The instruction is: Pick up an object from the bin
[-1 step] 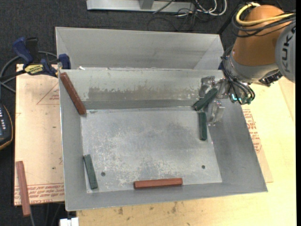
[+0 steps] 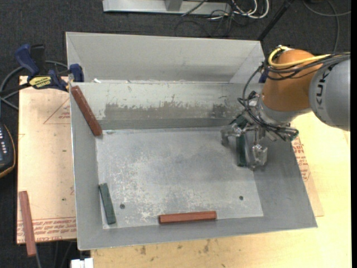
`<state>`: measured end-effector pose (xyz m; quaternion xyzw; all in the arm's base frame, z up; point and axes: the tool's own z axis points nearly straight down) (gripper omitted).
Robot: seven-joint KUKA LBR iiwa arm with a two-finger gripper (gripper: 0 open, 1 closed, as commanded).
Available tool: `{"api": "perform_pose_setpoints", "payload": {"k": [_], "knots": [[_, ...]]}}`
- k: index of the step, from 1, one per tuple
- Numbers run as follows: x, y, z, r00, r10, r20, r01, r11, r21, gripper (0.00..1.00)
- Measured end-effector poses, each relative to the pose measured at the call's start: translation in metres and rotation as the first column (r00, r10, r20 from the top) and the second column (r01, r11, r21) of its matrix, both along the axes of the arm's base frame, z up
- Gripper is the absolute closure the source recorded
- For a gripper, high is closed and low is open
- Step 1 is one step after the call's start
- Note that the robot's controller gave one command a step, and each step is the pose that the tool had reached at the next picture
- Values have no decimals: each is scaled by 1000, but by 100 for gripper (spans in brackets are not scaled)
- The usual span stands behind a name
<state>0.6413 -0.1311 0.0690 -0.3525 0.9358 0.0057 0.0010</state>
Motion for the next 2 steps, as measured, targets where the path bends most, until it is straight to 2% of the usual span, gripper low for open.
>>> {"api": "perform_pose_setpoints", "payload": {"k": [1, 2], "knots": [[6, -4, 2, 990, 142, 3, -142, 990, 11, 0], [8, 3, 2, 990, 142, 5, -142, 990, -1, 0]]}}
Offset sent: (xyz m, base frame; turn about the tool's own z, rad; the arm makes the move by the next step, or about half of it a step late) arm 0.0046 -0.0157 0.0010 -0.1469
